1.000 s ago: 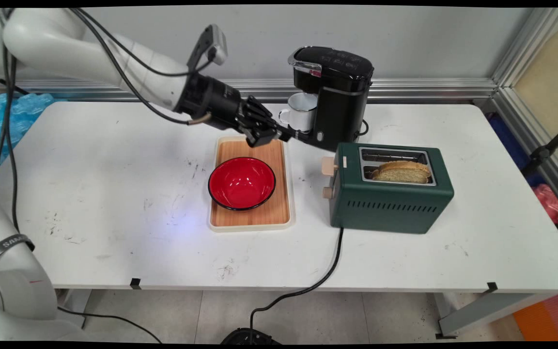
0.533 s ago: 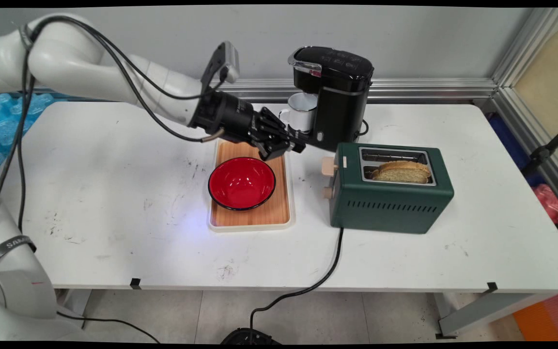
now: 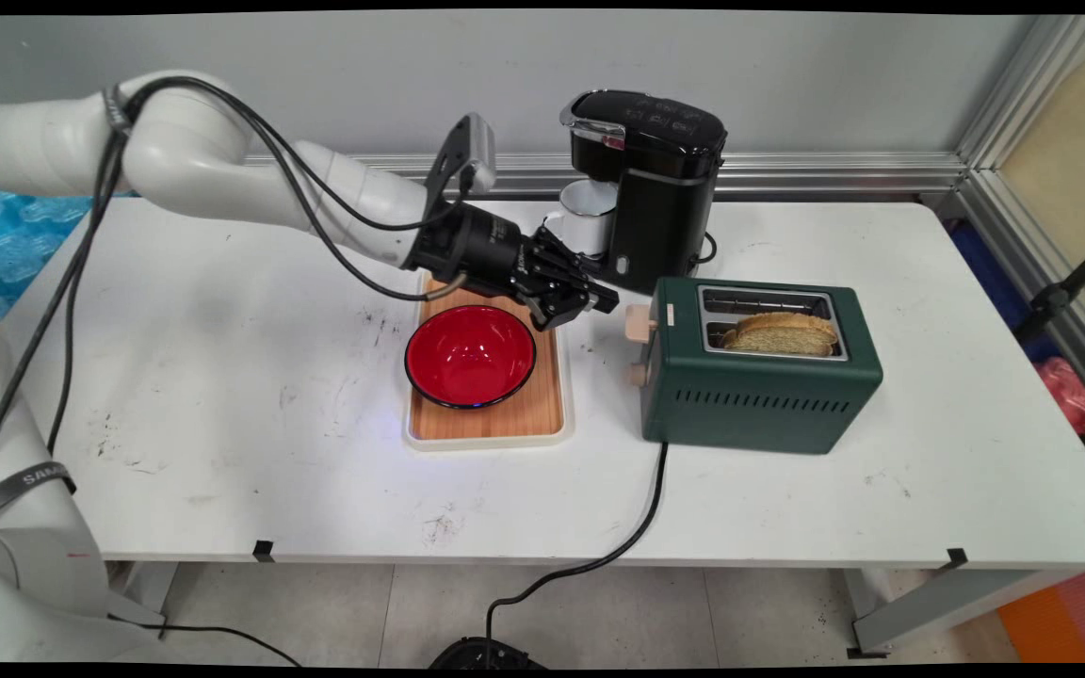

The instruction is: Press the toaster switch

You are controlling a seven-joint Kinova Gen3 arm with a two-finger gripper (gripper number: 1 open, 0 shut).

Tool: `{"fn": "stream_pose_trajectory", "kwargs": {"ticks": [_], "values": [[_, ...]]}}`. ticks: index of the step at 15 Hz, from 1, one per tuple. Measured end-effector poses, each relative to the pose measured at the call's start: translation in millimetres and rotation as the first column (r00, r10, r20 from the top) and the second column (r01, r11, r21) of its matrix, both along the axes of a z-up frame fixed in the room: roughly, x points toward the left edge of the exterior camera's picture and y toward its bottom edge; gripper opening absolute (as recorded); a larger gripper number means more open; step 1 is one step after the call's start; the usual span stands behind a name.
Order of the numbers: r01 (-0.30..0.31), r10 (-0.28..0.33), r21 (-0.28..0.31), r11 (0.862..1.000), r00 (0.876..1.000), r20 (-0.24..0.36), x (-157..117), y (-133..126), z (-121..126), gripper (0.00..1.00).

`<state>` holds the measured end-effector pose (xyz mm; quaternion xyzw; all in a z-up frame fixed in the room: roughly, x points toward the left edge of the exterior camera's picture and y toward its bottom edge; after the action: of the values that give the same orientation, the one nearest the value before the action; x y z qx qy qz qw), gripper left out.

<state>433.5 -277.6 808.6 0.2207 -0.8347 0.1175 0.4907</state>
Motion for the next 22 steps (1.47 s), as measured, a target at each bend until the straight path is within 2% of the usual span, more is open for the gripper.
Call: {"fn": "stream_pose_trajectory", "kwargs": {"ticks": [11, 22], "values": [[0.050, -0.051, -0.040, 0.998, 0.999, -0.018, -20, -21, -25, 0.00], [0.073, -0.073, 0.001, 0.997, 0.997, 0.011, -18, -16, -51, 0.00]]}}
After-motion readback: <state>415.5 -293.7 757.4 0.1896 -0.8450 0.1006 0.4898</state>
